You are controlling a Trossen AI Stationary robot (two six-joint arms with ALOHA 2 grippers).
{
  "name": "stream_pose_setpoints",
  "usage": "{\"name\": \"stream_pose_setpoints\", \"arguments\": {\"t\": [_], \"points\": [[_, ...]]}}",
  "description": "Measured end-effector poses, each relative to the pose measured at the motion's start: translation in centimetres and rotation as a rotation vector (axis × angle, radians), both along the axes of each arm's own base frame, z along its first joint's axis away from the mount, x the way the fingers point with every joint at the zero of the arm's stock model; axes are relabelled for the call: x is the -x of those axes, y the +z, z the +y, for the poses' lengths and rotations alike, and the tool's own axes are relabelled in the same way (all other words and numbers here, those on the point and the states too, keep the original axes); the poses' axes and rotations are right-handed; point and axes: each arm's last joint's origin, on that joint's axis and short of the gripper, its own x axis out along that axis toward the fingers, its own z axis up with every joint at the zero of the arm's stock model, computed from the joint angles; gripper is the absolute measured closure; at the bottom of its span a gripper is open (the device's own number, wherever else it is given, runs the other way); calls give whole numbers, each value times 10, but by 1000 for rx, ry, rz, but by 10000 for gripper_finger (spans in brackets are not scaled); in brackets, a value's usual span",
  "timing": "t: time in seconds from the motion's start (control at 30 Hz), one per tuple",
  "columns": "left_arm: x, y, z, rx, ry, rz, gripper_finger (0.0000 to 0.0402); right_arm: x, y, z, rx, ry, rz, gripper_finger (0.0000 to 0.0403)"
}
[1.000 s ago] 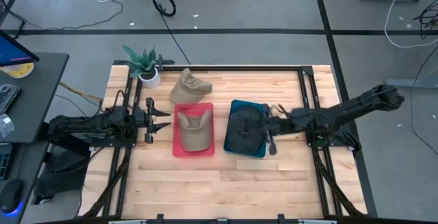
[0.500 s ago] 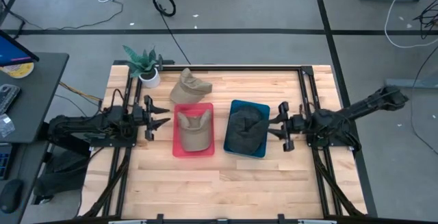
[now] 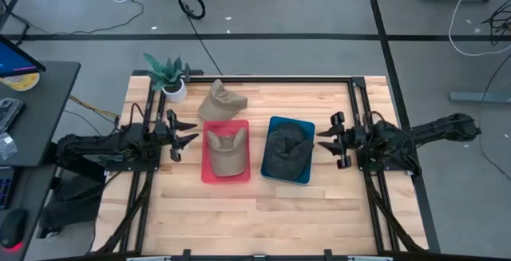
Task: Pick & Place hat
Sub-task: Put the brown cap into the red bin
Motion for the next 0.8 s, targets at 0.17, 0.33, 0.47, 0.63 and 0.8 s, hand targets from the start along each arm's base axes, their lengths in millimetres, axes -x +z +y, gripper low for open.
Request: {"name": "stream_pose_setpoints", "arguments": {"t": [0.17,0.33,0.47,0.63,0.8], "points": [[0,-1,0,47,-10,-4,236,8,-2,-3,-4,-19,-32,279],[0,-1,-1,69,-26,-3,236,15,-1,-4,4,-8,-40,279],[0,-1,-1,75,-27,-3,236,19,-4,-4,9,-9,-8,279],[0,-2,-1,89,-29,0,236,24,-10,-5,14,-28,56,279],[0,-2,-1,89,-29,1,236,30,-14,-6,9,-45,79,279]]}}
